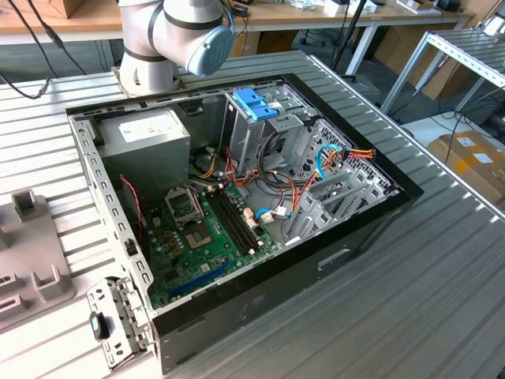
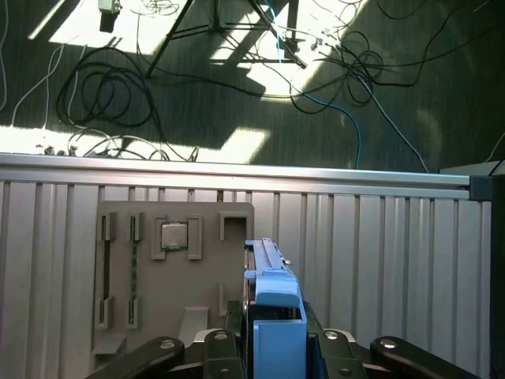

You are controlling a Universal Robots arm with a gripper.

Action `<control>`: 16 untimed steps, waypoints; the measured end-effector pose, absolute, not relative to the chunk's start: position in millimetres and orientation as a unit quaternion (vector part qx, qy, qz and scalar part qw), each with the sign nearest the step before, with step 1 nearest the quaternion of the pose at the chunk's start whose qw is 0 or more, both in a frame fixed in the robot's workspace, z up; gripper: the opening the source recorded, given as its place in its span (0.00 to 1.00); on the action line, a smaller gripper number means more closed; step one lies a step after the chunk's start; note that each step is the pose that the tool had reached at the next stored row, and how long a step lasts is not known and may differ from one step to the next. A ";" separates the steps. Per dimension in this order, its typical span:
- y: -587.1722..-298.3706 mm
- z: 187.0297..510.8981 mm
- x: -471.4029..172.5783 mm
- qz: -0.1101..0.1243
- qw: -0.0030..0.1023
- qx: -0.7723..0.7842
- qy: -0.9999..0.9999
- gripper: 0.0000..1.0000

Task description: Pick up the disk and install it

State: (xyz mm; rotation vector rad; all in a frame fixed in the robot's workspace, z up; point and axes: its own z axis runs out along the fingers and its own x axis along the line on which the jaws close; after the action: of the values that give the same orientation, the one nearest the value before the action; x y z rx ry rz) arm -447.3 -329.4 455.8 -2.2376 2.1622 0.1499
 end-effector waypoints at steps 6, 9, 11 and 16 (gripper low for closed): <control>-329.4 458.1 -447.2 0.048 0.013 -0.718 0.694 0.37; -329.4 459.6 -447.1 0.048 0.013 -0.718 0.694 0.37; -329.4 460.4 -447.1 0.048 0.013 -0.718 0.694 0.37; -329.4 462.3 -447.0 0.048 0.013 -0.718 0.694 0.37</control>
State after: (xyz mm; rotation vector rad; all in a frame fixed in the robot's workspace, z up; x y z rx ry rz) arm -447.0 -329.4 462.3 -2.2376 2.1622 0.1501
